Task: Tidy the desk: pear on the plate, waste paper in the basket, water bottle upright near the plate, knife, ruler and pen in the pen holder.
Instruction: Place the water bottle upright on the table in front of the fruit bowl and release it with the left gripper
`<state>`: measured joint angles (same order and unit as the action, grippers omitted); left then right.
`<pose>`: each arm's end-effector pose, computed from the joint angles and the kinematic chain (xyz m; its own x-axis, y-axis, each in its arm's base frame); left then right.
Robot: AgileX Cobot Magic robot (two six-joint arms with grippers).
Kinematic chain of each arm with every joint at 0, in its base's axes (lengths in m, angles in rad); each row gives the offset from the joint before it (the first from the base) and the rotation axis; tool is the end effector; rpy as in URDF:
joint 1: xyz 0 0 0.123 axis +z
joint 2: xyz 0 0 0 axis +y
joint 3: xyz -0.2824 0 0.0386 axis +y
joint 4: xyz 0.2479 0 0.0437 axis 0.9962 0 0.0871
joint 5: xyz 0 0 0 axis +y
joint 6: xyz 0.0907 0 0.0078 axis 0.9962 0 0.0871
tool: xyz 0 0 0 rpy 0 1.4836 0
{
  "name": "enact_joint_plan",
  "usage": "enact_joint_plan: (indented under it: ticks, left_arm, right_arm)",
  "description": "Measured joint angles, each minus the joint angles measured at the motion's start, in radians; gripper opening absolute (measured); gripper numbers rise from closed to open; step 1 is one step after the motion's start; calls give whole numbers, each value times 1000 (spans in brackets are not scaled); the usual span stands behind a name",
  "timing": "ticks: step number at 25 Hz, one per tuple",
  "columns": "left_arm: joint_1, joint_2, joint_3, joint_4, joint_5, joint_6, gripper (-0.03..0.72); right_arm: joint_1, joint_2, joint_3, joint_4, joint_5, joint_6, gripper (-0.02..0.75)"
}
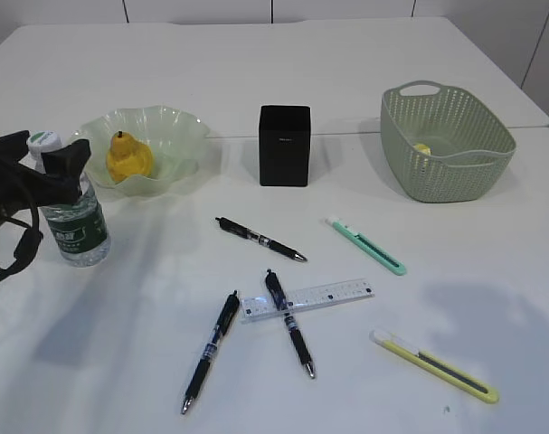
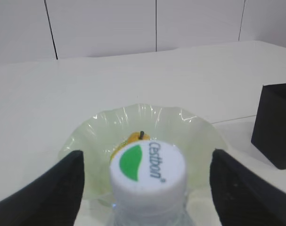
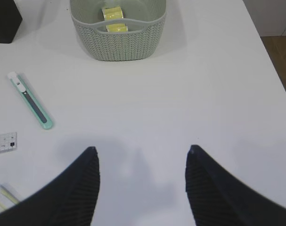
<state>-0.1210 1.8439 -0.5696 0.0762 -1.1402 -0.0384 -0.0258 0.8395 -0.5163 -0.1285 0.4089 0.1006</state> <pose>0.3152 -0.0447 0.1557 -0.0489 -0.0006 -0.9988 0.1887 0.9820 -0.0099 0.1616 -0.0088 0.2671 -0.5996 -0.0019 -0.8003 0.0561 0.9974 -0.0444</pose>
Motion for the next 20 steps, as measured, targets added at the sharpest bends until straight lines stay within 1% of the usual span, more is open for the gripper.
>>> enact_joint_plan:
  ticks: [6,11,20]
  left_arm:
    - [0,-42,1,0,76,0,594]
    - [0,-119,1,0,142,0,594]
    - [0,-289,7,0,336,0,594]
  right_arm:
    - [0,0,0,0,0,0,459]
    - [0,0,0,0,0,0,459]
    - [0,0,0,0,2,0,459]
